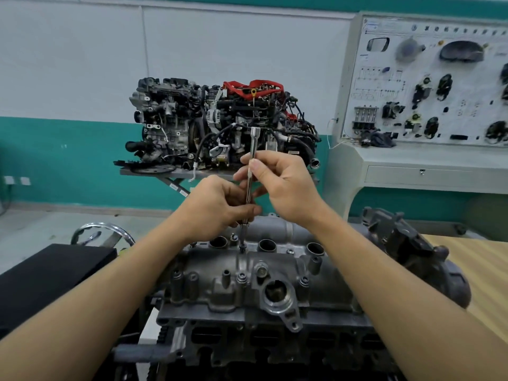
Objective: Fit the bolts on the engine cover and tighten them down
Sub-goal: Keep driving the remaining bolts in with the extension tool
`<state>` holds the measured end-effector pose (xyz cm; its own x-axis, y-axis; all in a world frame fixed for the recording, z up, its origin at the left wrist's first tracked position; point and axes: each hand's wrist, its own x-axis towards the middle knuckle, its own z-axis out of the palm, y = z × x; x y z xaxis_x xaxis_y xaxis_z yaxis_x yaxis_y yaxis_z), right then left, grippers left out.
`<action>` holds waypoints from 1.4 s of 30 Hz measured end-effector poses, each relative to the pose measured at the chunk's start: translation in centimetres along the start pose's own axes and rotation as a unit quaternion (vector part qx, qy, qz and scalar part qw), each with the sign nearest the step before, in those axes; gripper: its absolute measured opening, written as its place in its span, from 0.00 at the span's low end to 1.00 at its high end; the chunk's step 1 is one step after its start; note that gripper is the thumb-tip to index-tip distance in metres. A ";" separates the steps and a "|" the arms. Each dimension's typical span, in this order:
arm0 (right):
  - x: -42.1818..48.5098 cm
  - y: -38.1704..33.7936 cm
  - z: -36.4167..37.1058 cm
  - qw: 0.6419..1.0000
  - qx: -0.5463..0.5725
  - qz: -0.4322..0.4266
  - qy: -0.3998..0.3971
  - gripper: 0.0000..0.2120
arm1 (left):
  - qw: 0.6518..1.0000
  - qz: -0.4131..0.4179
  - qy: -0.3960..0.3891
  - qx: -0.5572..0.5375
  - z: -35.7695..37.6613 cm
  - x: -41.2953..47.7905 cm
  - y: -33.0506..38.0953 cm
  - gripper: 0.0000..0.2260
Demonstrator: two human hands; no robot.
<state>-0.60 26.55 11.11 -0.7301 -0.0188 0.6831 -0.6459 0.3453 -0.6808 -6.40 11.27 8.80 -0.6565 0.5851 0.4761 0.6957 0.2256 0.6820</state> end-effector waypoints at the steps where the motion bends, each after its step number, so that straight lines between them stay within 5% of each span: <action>1: -0.1 0.2 0.0 1.000 0.004 0.000 -0.001 0.11 | 1.000 0.000 -0.001 0.004 0.0 0.0 -0.1 0.08; 13: 0.3 0.6 -1.0 0.999 0.004 0.013 -0.036 0.06 | 0.999 -0.008 -0.030 0.011 0.1 0.3 -0.3 0.08; 18: 0.8 0.8 -1.0 1.000 -0.022 -0.005 0.015 0.10 | 0.998 -0.015 -0.052 -0.031 -0.1 0.0 0.0 0.06; 26: -0.2 1.0 -1.5 0.994 0.059 0.036 -0.085 0.08 | 0.999 -0.017 -0.049 -0.016 -0.2 0.0 0.0 0.08; 32: 0.3 1.6 -1.1 0.999 0.001 0.042 0.027 0.10 | 0.997 -0.016 -0.068 -0.030 -0.3 0.0 0.0 0.04; 39: 0.1 0.7 -2.2 0.994 0.016 0.048 -0.094 0.07 | 0.998 -0.005 -0.059 -0.012 -0.3 0.1 -0.2 0.04; 42: 0.4 0.6 -1.2 0.999 -0.014 0.035 -0.010 0.10 | 0.998 -0.004 -0.062 -0.017 -0.3 0.0 -0.2 0.03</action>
<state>-0.97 27.87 11.31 -0.7772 -0.0120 0.6291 -0.5872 0.3730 -0.7183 -6.66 11.04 8.82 -0.6198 0.6757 0.3991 0.6782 0.2054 0.7056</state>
